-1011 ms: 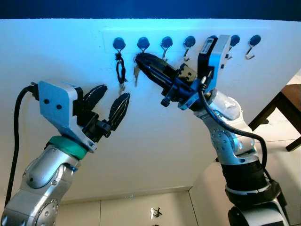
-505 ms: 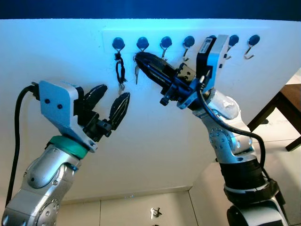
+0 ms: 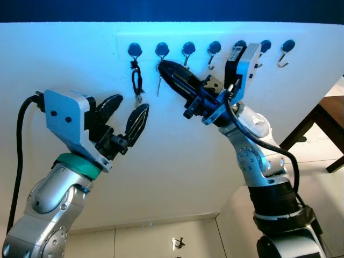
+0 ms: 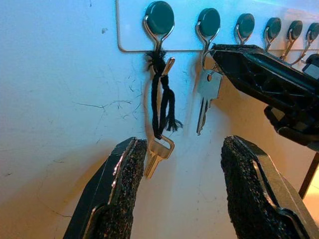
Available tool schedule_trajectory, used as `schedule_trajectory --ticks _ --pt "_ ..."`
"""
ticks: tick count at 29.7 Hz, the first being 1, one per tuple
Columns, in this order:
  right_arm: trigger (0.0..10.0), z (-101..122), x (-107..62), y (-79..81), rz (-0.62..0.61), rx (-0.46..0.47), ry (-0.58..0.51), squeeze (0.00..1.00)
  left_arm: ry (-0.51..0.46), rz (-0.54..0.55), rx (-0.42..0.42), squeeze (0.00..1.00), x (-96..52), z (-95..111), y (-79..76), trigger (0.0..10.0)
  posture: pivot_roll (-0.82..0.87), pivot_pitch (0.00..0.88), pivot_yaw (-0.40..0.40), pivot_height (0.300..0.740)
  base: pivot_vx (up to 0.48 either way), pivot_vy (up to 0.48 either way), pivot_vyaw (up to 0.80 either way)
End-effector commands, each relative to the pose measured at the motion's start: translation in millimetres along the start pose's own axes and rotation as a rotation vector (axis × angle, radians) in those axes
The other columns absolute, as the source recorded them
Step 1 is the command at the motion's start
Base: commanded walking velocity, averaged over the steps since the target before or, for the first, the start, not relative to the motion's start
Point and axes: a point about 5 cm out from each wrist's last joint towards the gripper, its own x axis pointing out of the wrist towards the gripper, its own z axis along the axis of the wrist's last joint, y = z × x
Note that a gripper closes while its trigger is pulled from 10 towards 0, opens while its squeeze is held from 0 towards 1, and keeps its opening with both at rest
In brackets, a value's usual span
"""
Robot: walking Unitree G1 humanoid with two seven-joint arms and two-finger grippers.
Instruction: Hang keys on a hook
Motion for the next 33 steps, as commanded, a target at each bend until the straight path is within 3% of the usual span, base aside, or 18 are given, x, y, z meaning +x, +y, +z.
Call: schedule_trajectory --ticks 1,16,21,23,30,33 --pt "10.0 -10.9 -2.9 -0.7 -0.016 0.047 0.043 0.00 0.012 0.006 0.000 0.00 -1.7 -1.8 0.7 10.0 -0.05 0.038 0.029 0.740 0.000 0.000 0.00" --pt "10.0 -16.9 -7.9 1.5 -0.063 0.068 0.046 0.00 0.020 0.010 -0.007 0.00 -1.9 -3.7 1.4 10.0 -0.05 0.046 0.035 0.740 0.000 0.000 0.00" --pt "10.0 -18.9 -8.9 0.5 -0.088 0.010 0.065 0.00 0.025 0.013 -0.006 0.00 -2.1 -4.6 2.6 10.0 -0.05 0.049 0.038 0.740 0.000 0.000 0.00" --pt "10.0 -20.4 -9.0 5.1 -0.037 -0.071 0.099 0.00 0.026 0.013 -0.007 0.00 -2.1 -4.8 2.7 10.0 -0.05 0.049 0.038 0.740 0.000 0.000 0.00" --pt "10.0 -20.4 -9.1 4.9 -0.046 -0.020 0.089 0.00 0.027 0.012 -0.009 0.00 -2.1 -5.0 2.6 10.0 -0.05 0.049 0.040 0.740 0.000 0.000 0.00" --pt "10.0 -18.7 -7.8 1.3 -0.077 0.042 0.065 0.00 0.028 0.011 -0.009 0.00 -2.0 -5.1 2.6 10.0 -0.05 0.049 0.040 0.740 0.000 0.000 0.00"
